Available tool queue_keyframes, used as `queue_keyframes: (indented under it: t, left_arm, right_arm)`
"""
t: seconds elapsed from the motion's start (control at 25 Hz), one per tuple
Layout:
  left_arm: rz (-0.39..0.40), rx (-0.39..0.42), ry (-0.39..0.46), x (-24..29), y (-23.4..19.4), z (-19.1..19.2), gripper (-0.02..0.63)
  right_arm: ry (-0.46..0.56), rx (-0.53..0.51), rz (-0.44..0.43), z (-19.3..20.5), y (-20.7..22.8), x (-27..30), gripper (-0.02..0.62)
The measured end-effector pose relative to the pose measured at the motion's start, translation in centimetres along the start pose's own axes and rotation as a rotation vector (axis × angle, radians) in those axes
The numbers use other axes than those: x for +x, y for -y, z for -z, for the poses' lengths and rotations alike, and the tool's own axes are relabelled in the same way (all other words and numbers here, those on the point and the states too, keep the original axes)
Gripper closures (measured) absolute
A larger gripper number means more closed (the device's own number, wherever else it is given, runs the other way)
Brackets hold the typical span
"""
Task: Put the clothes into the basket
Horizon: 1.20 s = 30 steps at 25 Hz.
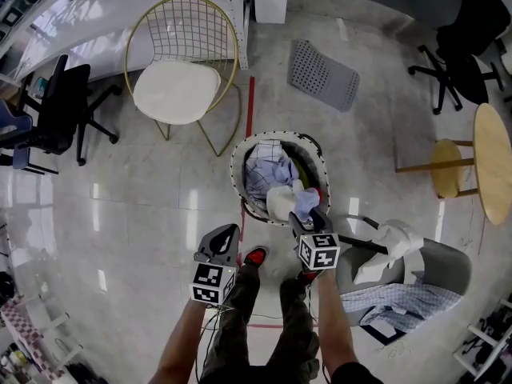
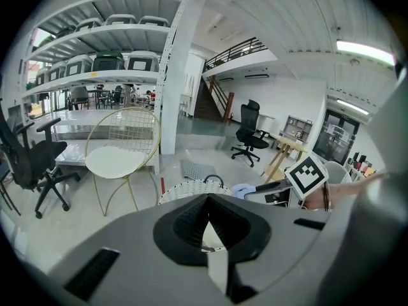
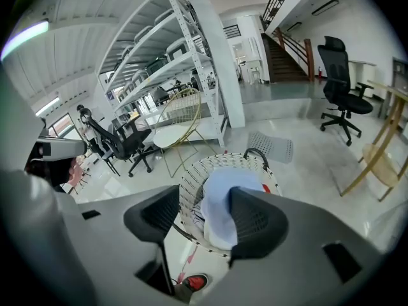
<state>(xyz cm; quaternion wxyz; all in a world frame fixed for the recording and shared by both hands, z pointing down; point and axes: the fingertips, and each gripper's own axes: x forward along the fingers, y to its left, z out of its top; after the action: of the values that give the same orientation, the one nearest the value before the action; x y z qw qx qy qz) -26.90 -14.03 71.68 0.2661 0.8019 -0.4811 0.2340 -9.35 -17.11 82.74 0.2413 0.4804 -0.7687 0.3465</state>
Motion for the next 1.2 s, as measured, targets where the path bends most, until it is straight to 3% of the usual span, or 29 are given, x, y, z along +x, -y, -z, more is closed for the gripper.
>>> queue_keyframes:
  t: [0.68,1.2]
  left_arm:
    - [-0.007,-0.029,-0.045,2.0,-0.2,3.0,0.600]
    - [-0.013,-0.069,-0.098,4.3,-0.8,7.9,0.600]
  right_arm:
    - [-0.097,0.010,0.010,4.3,1.8,3.0,0.342]
    - [-0.186,-0.006,0.035,9.6,4.0,7.2,0.342]
